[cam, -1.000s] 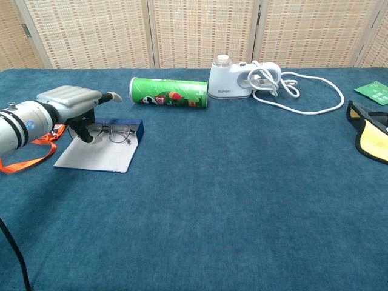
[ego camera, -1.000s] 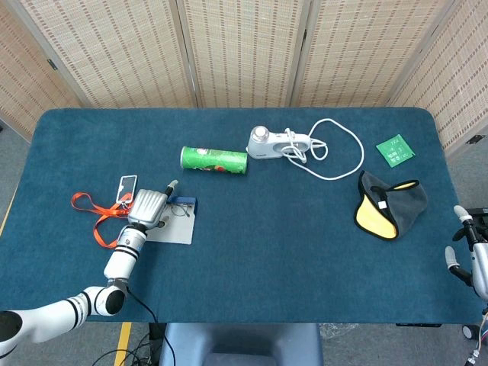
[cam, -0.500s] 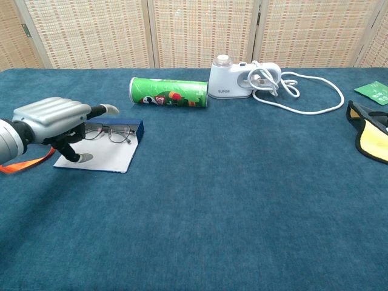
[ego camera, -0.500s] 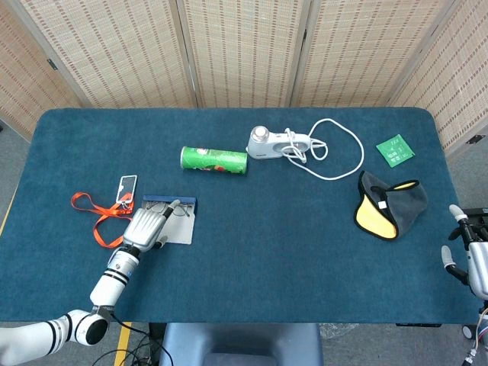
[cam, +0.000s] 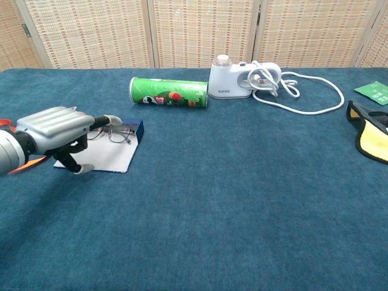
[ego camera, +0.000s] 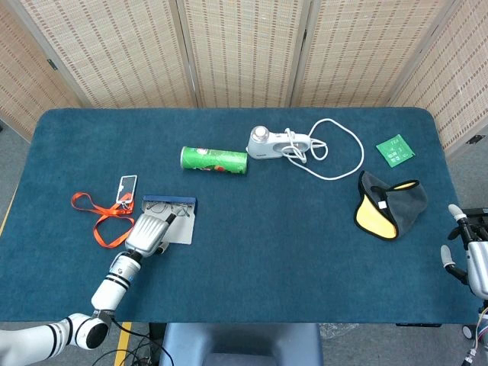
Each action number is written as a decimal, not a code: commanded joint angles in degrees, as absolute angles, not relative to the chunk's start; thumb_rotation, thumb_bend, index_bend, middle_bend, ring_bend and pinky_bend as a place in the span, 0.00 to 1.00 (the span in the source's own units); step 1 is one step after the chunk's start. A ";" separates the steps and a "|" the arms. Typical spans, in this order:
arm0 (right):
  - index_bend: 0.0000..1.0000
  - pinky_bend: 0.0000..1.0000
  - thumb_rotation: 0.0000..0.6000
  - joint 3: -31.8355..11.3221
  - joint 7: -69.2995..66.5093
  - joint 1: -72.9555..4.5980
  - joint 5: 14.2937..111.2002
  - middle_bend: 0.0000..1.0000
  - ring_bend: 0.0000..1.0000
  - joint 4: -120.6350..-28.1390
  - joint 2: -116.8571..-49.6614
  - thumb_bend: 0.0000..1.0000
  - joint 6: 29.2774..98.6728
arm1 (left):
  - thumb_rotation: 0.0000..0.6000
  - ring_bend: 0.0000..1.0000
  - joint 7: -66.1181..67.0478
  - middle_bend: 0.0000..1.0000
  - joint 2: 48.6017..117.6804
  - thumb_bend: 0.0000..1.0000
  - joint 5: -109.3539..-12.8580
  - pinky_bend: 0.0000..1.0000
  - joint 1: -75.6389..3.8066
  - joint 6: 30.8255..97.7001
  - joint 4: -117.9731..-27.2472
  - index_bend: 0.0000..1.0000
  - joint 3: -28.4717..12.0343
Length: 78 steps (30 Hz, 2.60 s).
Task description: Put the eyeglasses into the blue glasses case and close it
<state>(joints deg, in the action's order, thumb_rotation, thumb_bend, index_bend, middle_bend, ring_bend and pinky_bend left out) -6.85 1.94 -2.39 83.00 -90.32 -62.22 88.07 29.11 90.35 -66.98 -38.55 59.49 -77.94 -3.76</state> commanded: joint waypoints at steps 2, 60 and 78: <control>0.09 0.24 1.00 -6.87 2.08 -2.52 83.09 0.48 0.38 -90.41 -62.32 0.46 88.00 | 1.00 1.00 28.88 1.00 89.26 0.33 -66.87 1.00 -37.70 59.83 -78.32 0.04 -3.56; 0.09 0.24 1.00 -6.65 3.80 -2.12 83.34 0.48 0.38 -91.97 -62.07 0.46 89.10 | 1.00 1.00 28.41 1.00 90.48 0.25 -65.99 1.00 -35.71 56.21 -71.70 0.03 -4.96; 0.09 0.24 1.00 -6.61 3.82 -2.07 83.43 0.48 0.38 -91.96 -62.22 0.46 89.12 | 1.00 1.00 29.29 1.00 89.13 0.25 -64.41 1.00 -35.91 55.46 -74.52 0.03 -5.15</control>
<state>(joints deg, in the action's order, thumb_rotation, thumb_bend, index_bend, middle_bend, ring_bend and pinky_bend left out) -6.61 3.81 -2.07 83.43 -91.96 -62.22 89.12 29.23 89.12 -64.47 -35.88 55.52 -74.56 -5.16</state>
